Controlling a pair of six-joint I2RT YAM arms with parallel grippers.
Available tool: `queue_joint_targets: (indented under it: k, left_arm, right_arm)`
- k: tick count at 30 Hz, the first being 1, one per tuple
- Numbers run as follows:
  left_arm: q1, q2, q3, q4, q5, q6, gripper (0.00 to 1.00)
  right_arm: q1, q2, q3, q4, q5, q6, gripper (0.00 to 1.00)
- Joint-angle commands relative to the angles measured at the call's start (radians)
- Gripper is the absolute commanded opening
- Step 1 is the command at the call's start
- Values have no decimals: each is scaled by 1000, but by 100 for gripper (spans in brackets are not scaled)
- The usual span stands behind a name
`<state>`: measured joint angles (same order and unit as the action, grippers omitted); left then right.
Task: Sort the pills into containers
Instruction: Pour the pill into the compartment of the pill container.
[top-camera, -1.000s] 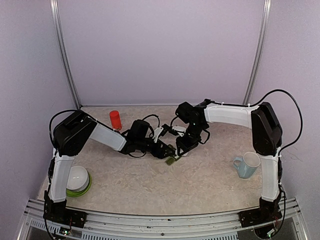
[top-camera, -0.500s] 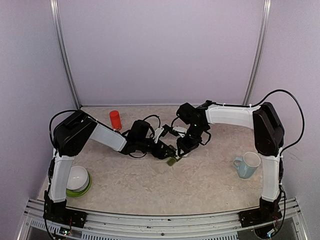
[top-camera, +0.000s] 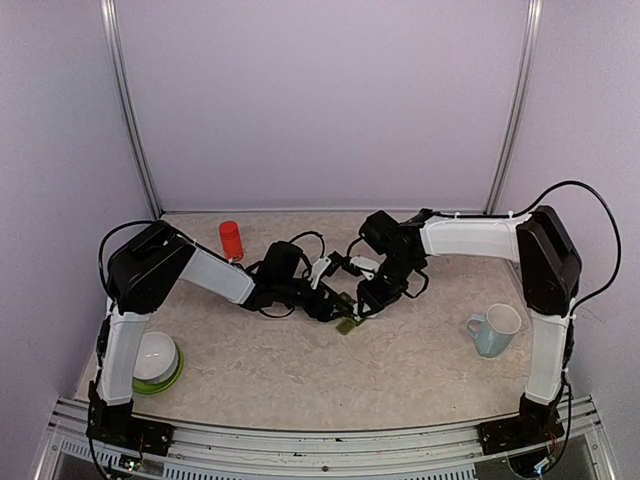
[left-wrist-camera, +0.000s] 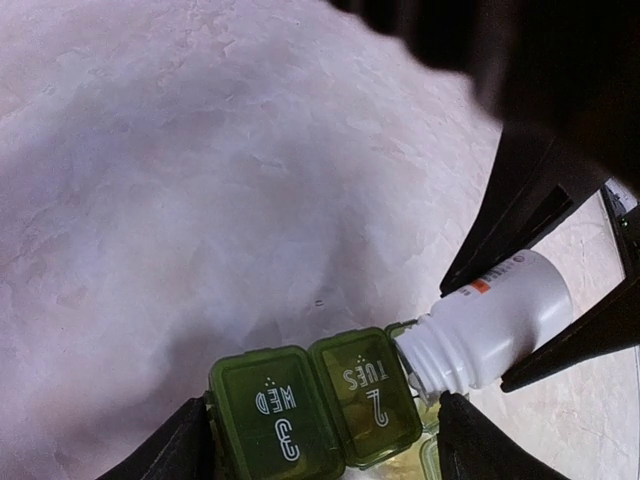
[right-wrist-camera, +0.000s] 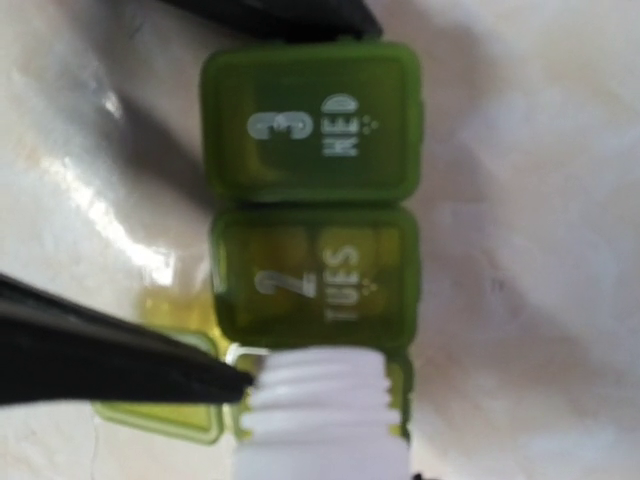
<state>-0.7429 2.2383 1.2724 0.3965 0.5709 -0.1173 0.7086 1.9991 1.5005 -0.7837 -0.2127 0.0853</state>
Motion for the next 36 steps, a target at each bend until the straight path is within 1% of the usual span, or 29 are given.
queue_joint_targets:
  k: [1, 10, 21, 36]
  left_arm:
    - [-12, -22, 2, -24, 15, 15, 74]
    - [2, -23, 4, -30, 16, 19, 74]
    - [4, -18, 10, -36, 14, 19, 74]
    - [11, -17, 21, -55, 1, 21, 74]
  right_arm:
    - [25, -56, -45, 100, -37, -7, 0]
    - [36, -112, -167, 242, 5, -9, 0]
    - [46, -146, -226, 295, 35, -14, 0]
    - [52, -208, -289, 376, 37, -22, 0]
